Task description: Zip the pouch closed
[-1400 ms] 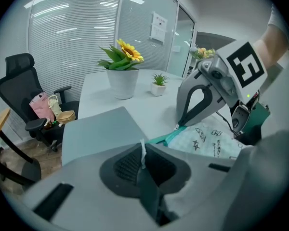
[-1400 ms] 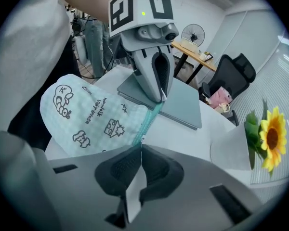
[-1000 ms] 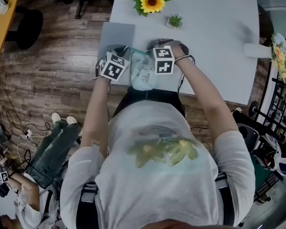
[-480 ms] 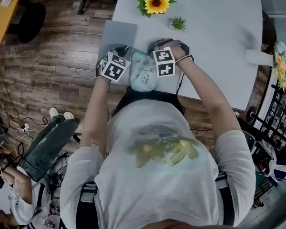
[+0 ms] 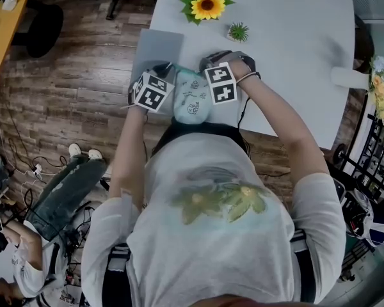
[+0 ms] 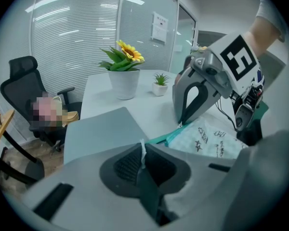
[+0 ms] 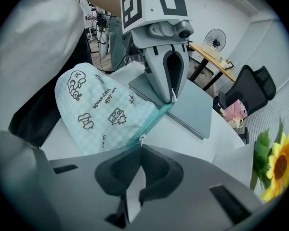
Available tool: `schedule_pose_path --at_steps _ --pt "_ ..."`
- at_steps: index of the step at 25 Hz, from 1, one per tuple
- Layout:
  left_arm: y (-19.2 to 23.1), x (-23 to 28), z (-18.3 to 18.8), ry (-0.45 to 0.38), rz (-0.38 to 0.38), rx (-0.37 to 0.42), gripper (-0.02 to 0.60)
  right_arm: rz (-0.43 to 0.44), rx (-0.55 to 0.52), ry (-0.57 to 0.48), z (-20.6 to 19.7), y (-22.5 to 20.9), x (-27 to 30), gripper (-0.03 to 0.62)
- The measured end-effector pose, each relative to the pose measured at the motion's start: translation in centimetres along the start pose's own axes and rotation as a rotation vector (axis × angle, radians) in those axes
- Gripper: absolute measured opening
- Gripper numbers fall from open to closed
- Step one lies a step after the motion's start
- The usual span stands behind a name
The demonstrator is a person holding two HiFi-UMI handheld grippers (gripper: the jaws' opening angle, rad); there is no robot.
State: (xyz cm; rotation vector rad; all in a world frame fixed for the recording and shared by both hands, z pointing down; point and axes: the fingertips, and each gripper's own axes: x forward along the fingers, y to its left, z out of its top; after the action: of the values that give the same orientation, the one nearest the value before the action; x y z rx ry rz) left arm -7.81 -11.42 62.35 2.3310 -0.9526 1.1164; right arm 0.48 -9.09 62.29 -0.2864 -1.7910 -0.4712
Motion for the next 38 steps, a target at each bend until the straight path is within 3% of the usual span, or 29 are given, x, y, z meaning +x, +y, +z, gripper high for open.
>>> schedule_pose_path --at_steps 38 --pt "0.2 -0.2 0.1 0.002 0.007 -0.012 0.028 -0.044 0.056 -0.007 -2.3 1.6 -0.8 0.017"
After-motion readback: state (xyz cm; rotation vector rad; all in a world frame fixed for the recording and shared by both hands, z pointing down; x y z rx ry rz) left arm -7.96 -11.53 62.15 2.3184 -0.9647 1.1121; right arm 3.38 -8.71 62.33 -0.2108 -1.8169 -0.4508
